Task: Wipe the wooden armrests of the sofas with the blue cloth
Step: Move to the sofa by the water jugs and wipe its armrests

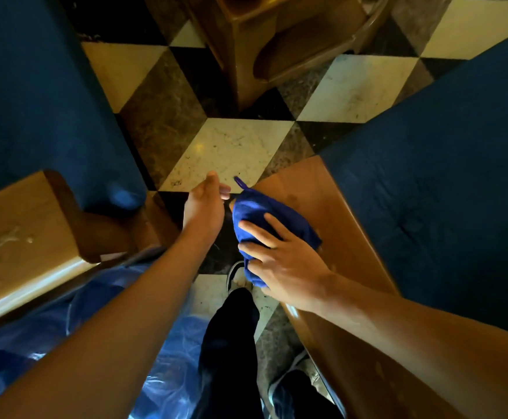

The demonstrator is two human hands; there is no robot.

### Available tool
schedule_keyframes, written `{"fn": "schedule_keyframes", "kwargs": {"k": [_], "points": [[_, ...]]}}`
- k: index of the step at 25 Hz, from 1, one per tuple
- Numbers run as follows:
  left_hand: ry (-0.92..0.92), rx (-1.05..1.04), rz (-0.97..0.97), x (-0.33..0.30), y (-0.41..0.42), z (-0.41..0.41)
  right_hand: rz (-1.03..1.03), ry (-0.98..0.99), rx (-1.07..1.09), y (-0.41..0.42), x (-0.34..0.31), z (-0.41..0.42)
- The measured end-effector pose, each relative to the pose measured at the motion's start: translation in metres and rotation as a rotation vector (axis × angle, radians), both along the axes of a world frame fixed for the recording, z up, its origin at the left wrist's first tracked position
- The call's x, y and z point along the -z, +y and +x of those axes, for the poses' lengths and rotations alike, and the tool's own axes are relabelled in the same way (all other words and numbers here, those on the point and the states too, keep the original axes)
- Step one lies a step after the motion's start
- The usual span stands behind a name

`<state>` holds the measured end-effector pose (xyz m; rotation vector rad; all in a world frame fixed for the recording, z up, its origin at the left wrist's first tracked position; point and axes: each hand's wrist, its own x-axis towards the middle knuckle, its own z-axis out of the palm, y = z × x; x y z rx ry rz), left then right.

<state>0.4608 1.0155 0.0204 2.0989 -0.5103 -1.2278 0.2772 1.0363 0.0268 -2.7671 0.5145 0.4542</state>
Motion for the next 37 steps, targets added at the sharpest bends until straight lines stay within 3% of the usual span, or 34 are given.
{"fn": "schedule_keyframes", "kwargs": {"k": [2,6,14,19,23,26,27,29,31,34,37], "points": [[0.004,0.003,-0.013,0.000,0.000,-0.005,-0.058,-0.067,0.039,0.011,0.000,-0.023],[-0.064,0.081,-0.044,0.002,0.001,-0.005,-0.134,-0.179,0.406,0.004,0.002,-0.014],[-0.072,0.136,-0.102,0.001,-0.013,-0.007,-0.154,-0.152,0.783,-0.083,0.010,-0.012],[-0.079,0.196,-0.065,0.001,-0.011,-0.017,0.062,-0.194,1.125,-0.074,0.008,-0.042],[-0.096,0.269,-0.010,0.002,-0.007,-0.021,0.206,-0.102,1.625,-0.055,0.009,-0.061],[-0.146,0.411,0.025,0.002,-0.011,-0.020,0.529,-0.086,1.811,-0.088,0.004,-0.072],[-0.163,0.469,0.043,0.001,-0.015,-0.020,0.672,-0.089,1.840,-0.095,0.000,-0.077],[-0.213,0.628,0.091,-0.001,-0.026,-0.027,0.702,-0.080,1.849,-0.094,0.002,-0.082],[-0.302,0.768,0.145,-0.003,-0.036,-0.040,0.432,-0.125,1.737,-0.078,0.007,-0.079],[-0.399,0.866,0.170,-0.005,-0.041,-0.051,-0.007,-0.175,1.396,-0.022,0.012,-0.059],[-0.439,0.871,0.110,-0.008,-0.041,-0.049,-0.133,-0.101,1.169,0.035,0.010,-0.030]]}}
